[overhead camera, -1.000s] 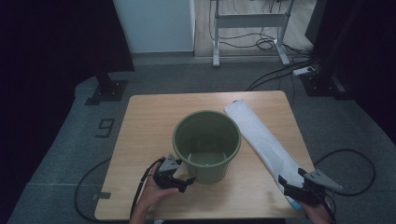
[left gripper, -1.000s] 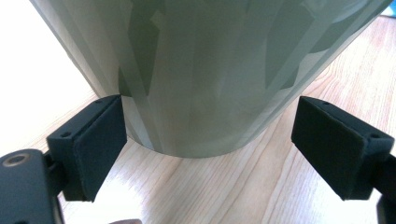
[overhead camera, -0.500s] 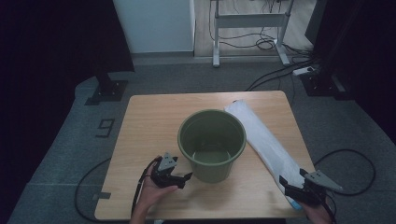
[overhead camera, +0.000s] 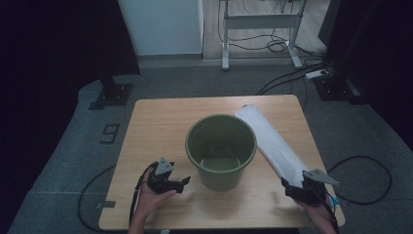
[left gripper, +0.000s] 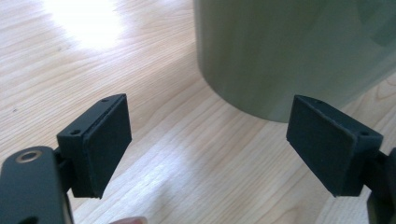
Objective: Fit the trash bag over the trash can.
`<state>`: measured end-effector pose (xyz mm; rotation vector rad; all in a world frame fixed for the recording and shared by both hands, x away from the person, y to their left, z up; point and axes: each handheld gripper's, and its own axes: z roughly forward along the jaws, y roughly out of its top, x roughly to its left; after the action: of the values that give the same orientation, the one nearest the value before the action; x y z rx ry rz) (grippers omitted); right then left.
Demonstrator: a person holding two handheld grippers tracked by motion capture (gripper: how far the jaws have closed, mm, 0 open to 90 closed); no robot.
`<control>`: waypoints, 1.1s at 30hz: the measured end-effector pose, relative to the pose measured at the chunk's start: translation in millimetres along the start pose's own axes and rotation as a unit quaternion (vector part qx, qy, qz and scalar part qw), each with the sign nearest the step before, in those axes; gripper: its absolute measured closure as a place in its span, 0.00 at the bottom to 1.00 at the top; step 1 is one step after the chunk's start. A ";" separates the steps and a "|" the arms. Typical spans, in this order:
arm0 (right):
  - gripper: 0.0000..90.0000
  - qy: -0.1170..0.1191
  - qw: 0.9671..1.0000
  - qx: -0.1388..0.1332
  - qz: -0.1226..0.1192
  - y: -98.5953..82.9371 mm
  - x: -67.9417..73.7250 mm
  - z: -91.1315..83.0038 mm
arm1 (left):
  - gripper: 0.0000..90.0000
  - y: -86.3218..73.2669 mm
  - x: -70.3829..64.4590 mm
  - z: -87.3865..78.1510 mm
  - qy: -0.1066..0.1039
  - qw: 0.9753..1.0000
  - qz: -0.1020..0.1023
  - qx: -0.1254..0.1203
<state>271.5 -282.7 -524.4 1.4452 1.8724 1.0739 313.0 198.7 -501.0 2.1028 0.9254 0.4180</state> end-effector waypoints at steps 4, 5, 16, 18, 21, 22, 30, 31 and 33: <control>0.14 0.005 1.000 0.026 -0.014 7.0 5.3 19.2 | 0.16 -3.7 8.6 -2.0 0.004 1.000 -0.012 0.001; 0.14 0.002 0.999 0.042 -0.020 12.9 7.0 32.5 | 0.16 -4.7 9.6 -2.2 0.005 1.000 -0.012 0.003; 0.14 -0.004 0.996 0.083 -0.027 43.2 10.2 89.2 | 0.16 -14.7 11.1 -4.6 0.007 1.000 -0.020 0.010; 0.14 -0.003 0.996 0.088 -0.023 44.2 9.3 95.9 | 0.16 -15.2 11.5 -4.5 0.008 1.000 -0.020 0.010; 0.14 -0.003 0.995 0.094 -0.023 44.6 8.8 100.5 | 0.16 -15.6 12.5 -3.4 0.009 1.000 -0.021 0.013; 0.14 -0.005 0.995 0.096 -0.022 44.2 8.5 102.4 | 0.16 -15.6 12.7 -3.2 0.009 1.000 -0.022 0.013; 0.16 -0.018 0.993 0.115 -0.018 37.3 4.0 105.7 | 0.16 -12.4 13.2 -4.0 0.005 1.000 -0.025 0.003; 0.20 -0.021 0.993 0.111 -0.015 36.9 2.7 104.6 | 0.16 -11.9 13.1 -4.6 0.005 1.000 -0.026 0.001; 0.25 -0.027 0.993 0.111 -0.011 37.6 0.4 103.8 | 0.17 -10.2 13.6 -7.5 0.003 1.000 -0.029 -0.007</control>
<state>374.3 -250.8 -548.7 1.5537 2.0145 0.8276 313.2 217.1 -504.3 2.0572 0.9810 0.3994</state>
